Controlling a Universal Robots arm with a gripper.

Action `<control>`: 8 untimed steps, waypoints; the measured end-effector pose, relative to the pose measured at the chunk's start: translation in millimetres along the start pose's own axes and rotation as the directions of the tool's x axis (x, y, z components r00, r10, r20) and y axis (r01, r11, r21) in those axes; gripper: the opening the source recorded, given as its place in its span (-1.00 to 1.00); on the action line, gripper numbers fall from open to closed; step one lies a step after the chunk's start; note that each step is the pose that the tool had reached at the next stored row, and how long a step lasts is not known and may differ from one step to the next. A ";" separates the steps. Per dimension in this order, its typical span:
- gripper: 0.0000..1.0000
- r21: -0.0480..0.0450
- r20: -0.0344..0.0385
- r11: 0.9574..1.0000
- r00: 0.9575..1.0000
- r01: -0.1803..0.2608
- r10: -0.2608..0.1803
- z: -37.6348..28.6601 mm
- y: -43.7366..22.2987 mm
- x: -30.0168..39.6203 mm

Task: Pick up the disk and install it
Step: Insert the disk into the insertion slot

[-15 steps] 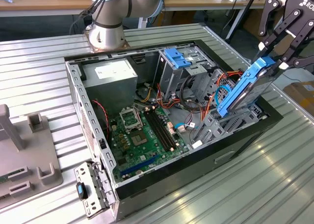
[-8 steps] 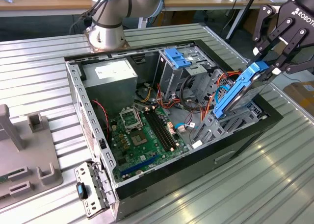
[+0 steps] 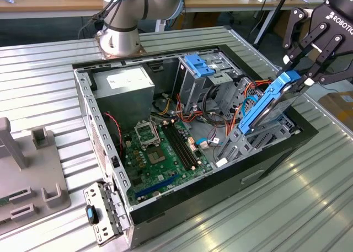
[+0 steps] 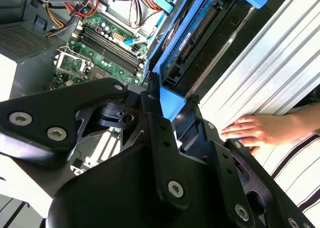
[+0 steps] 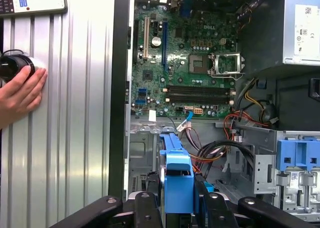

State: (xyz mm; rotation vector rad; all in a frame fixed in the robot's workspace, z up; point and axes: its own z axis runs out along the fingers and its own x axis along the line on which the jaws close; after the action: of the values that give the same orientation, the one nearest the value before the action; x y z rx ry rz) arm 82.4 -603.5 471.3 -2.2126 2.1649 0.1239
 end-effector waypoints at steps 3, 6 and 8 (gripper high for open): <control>-0.28 0.000 0.000 1.000 1.000 0.000 0.000 -0.1 -0.6 -0.1; -0.28 0.000 0.000 1.000 1.000 0.000 0.000 0.1 -0.8 -1.2; -0.28 0.000 0.000 1.000 1.000 0.000 0.000 0.9 -0.8 -1.2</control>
State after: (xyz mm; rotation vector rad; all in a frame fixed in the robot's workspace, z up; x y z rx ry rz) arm 83.2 -602.3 470.5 -2.2128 2.1646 0.1240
